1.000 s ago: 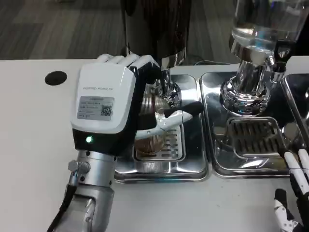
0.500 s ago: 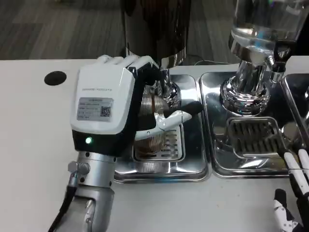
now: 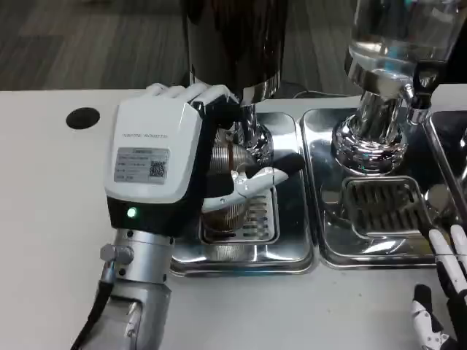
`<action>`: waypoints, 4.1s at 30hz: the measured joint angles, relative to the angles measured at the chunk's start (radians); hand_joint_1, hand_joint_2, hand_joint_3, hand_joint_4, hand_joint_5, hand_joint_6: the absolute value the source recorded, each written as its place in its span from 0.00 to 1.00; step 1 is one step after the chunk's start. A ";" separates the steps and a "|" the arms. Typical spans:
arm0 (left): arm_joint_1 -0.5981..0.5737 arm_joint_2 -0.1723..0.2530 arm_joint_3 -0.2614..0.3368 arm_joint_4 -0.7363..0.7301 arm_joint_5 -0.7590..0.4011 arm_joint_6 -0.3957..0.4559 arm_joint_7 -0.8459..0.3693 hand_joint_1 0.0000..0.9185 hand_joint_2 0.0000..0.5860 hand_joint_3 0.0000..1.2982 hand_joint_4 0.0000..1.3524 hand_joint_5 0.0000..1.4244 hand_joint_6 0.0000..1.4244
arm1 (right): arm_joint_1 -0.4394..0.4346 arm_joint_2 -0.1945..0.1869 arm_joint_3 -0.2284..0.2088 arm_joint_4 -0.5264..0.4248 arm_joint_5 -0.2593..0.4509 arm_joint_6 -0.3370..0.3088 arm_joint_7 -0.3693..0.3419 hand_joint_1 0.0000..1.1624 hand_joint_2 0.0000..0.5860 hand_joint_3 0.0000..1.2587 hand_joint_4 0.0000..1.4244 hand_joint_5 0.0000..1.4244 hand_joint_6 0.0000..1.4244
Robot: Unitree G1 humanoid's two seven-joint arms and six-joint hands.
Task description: Grasp the cup under the faucet to collect the drink, then remove the cup.
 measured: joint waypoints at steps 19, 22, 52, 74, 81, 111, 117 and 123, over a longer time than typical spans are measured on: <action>0.017 0.007 0.011 -0.019 0.000 -0.003 -0.001 0.00 0.14 0.54 0.46 0.44 0.39 | -0.005 0.003 0.001 0.000 0.002 0.000 0.004 0.07 0.89 0.06 0.00 0.00 0.01; 0.024 0.009 0.015 -0.023 0.000 -0.008 -0.002 0.00 0.14 0.54 0.46 0.44 0.39 | -0.009 0.003 0.002 0.000 0.003 0.000 0.005 0.07 0.88 0.06 0.00 0.00 0.01; 0.121 0.002 0.096 -0.106 -0.043 -0.012 0.015 0.00 0.07 0.10 0.00 0.11 0.10 | -0.017 0.003 0.008 0.003 0.031 -0.006 0.022 0.10 0.79 0.06 0.00 0.00 0.01; 0.575 0.034 0.149 -0.007 -0.040 -0.103 0.166 0.00 0.12 0.02 0.00 0.09 0.07 | -0.044 0.049 -0.003 -0.153 0.195 -0.041 0.192 0.25 0.49 0.00 0.00 0.00 0.06; 0.559 0.039 0.115 0.141 -0.044 -0.122 0.252 0.00 0.12 0.00 0.00 0.08 0.06 | -0.094 0.083 -0.010 -0.261 0.340 -0.021 0.425 0.40 0.43 0.00 0.00 0.00 0.03; 0.619 0.082 0.150 0.152 -0.125 -0.142 0.320 0.00 0.17 0.03 0.00 0.10 0.06 | -0.597 0.311 0.093 -0.012 0.494 0.236 0.805 0.44 0.25 0.00 0.00 0.00 0.00; 0.621 0.082 0.157 0.153 -0.131 -0.149 0.324 0.00 0.18 0.04 0.00 0.10 0.06 | -0.653 0.349 0.111 0.045 0.494 0.241 0.786 0.44 0.24 0.00 0.00 0.00 0.00; 0.633 0.082 0.172 0.179 -0.161 -0.165 0.342 0.00 0.18 0.04 0.00 0.10 0.06 | -0.687 0.372 0.115 0.129 0.502 0.240 0.754 0.44 0.25 0.00 0.00 0.00 0.00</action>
